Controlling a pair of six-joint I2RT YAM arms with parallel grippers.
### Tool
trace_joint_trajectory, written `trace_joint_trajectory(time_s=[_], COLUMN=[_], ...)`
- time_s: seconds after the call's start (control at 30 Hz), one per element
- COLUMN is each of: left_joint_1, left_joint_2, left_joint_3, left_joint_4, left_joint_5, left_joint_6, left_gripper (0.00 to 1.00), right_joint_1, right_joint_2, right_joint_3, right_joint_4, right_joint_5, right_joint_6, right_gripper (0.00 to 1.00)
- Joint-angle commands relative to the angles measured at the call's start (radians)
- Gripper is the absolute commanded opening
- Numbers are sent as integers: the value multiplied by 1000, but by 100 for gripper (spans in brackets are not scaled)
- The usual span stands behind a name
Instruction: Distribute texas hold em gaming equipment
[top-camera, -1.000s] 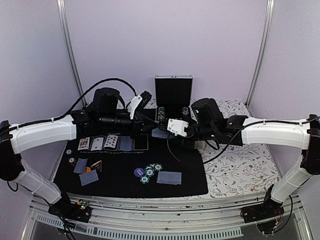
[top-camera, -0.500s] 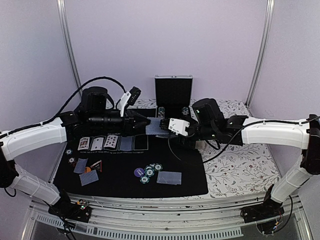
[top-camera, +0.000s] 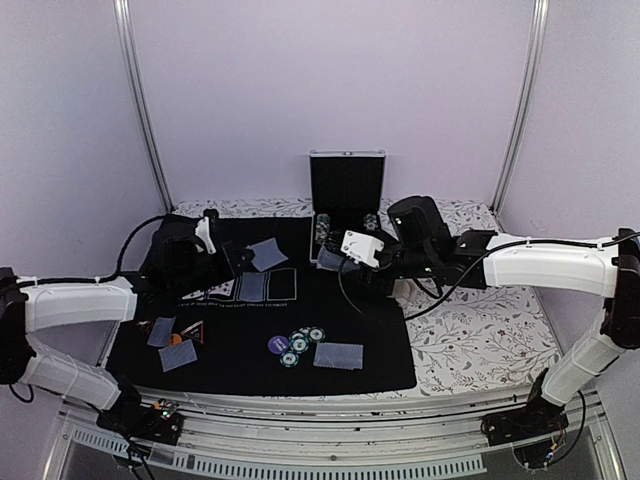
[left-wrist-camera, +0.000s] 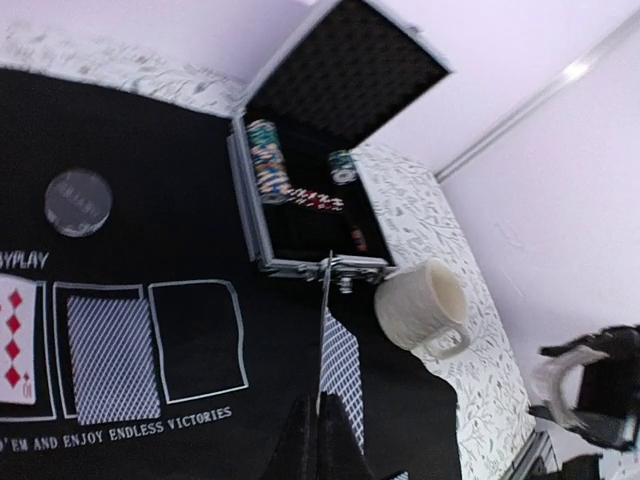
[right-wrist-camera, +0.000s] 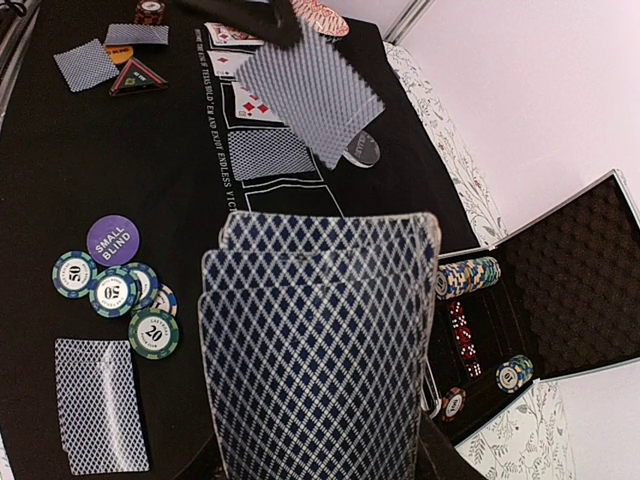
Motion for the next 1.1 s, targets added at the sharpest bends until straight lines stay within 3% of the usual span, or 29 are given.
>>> trace_joint_trajectory(time_s=[0.0,0.33,0.67,0.77,0.83,1.07], left_joint_1=[-19,-105,-145,-155,-162,-177], left_joint_2=[143,439,568,571,568,531], left_joint_3=[-41,2,38,62,80,79], left_joint_4=[182,292,311,247,161,57], left_joint_5=[-176,-441,-455,-426,-423,-355], left_joint_6=[-276,-475,-556,-559,-563,-549], left_gripper=[0,0,0,19,25,30], right_joint_1=[-3,-2,-3,-2,-3,-3], right_joint_2=[-4,-9,-23,-29,-32,-35], right_joint_3=[4,-5,-16,-21,-20,-21], right_joint_4=[36,31,28,28,28,24], right_joint_5=[13,14,14,14,14,12], right_joint_6=[30,29,28,28,26,23], right_gripper=[42,42,42,42,42,42])
